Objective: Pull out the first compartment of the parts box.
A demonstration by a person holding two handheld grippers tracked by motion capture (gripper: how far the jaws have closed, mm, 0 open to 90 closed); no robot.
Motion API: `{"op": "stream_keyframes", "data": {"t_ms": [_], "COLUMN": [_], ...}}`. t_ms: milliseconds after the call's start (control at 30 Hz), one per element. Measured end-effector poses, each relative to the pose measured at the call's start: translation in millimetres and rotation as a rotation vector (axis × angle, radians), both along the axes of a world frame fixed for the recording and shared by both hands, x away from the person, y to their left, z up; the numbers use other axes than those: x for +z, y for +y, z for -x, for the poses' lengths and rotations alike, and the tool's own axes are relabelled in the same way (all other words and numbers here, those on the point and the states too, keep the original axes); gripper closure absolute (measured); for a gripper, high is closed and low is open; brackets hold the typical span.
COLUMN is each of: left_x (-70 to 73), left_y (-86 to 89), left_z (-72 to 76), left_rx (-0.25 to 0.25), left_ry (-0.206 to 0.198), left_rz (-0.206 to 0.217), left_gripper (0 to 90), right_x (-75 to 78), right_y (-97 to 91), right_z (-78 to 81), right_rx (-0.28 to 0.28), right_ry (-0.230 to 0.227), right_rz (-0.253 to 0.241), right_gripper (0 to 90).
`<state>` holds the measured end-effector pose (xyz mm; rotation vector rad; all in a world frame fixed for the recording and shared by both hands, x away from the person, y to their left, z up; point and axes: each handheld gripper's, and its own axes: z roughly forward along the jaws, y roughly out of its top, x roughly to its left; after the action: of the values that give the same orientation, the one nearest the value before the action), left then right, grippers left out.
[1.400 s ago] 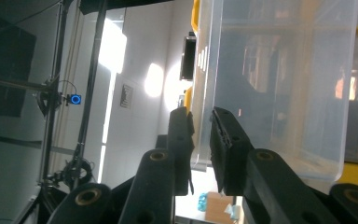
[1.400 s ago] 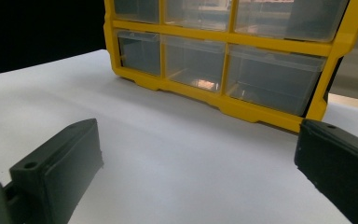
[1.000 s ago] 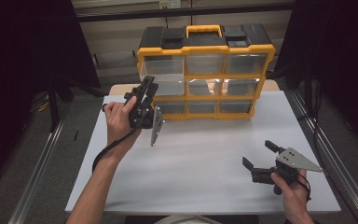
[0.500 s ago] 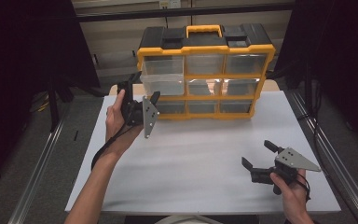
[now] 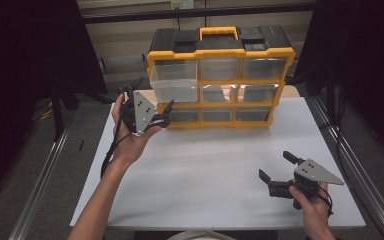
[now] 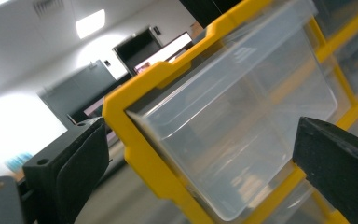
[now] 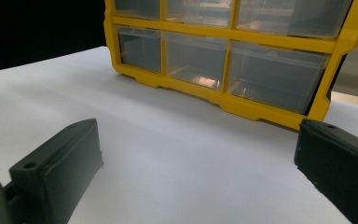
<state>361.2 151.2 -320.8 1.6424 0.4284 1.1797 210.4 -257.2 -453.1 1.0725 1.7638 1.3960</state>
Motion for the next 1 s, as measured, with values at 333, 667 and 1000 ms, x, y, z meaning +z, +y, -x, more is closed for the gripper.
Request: {"op": "stream_keyframes", "data": {"t_ms": [333, 667, 1000], "left_x": [-1.6, -28.8, -59.8], "left_y": [11.7, 19.2, 24.6], "left_z": [-4.5, 6.1, 10.5], "left_rx": [-0.035, 0.048, 0.036], "left_ry": [0.185, 0.180, 0.242], "left_rz": [0.183, 0.185, 0.183], "left_gripper": [2.1, 3.2, 3.2], "right_x": [0.1, -1.1, -1.0], "right_y": [0.6, 0.7, 1.9], "right_z": [-0.2, -2.5, -3.2], "right_rx": [-0.001, 0.002, 0.003], "right_ry": [-0.003, 0.005, 0.008], "right_rz": [0.000, 0.005, 0.010], "right_gripper": [0.2, 0.3, 0.3]}}
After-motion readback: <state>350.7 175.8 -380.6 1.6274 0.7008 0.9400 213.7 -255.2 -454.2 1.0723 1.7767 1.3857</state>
